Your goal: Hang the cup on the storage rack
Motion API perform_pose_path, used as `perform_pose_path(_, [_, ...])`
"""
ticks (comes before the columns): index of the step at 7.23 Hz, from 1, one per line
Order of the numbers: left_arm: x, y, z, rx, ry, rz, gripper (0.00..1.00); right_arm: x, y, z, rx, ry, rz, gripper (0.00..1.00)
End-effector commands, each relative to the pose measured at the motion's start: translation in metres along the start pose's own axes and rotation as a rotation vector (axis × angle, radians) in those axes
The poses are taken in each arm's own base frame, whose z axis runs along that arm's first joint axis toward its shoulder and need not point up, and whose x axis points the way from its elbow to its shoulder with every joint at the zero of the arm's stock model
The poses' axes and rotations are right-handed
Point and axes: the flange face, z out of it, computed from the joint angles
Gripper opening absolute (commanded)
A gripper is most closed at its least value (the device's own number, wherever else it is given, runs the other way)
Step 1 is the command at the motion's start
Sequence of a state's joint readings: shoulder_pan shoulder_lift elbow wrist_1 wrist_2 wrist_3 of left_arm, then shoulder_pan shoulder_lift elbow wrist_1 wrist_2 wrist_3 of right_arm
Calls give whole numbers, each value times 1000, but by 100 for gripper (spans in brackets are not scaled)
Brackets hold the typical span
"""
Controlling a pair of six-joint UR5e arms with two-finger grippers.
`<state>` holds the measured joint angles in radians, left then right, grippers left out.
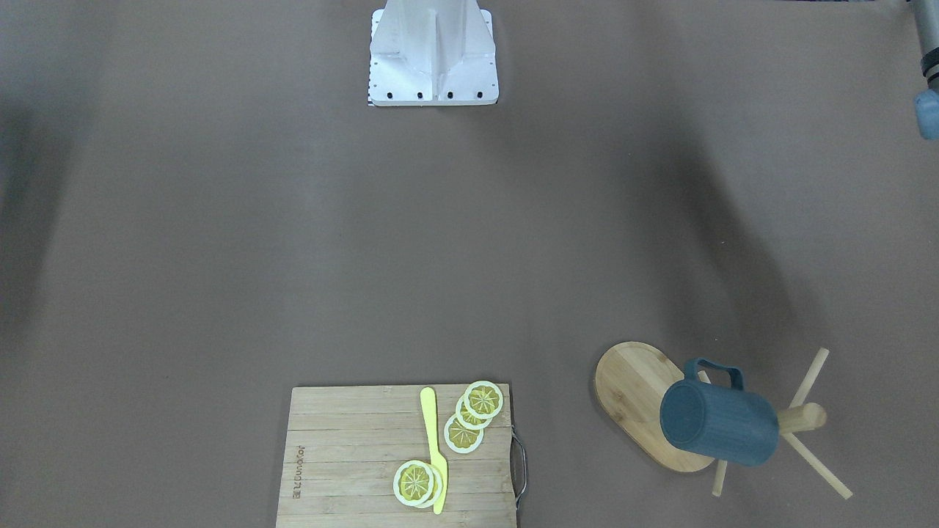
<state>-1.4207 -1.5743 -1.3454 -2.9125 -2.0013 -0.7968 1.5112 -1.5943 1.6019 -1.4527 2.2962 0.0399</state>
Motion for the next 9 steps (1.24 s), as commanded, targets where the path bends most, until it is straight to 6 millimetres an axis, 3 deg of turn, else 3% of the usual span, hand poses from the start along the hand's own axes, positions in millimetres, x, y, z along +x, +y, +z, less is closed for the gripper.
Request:
perform_pose_path(1, [-22, 17, -6, -101, -31, 29, 98, 2, 0, 1, -2, 5, 4, 100])
perform_pose_path(4, [-21, 35, 4, -336, 47, 12, 98, 3, -1, 2, -4, 5, 3, 100])
perform_pose_path(6, [-2, 27, 4, -449, 59, 4, 98, 5, -3, 6, -10, 0, 9, 100])
perform_pose_path(9, [0, 17, -12, -562, 60, 48, 98, 6, -1, 7, -14, -1, 12, 100])
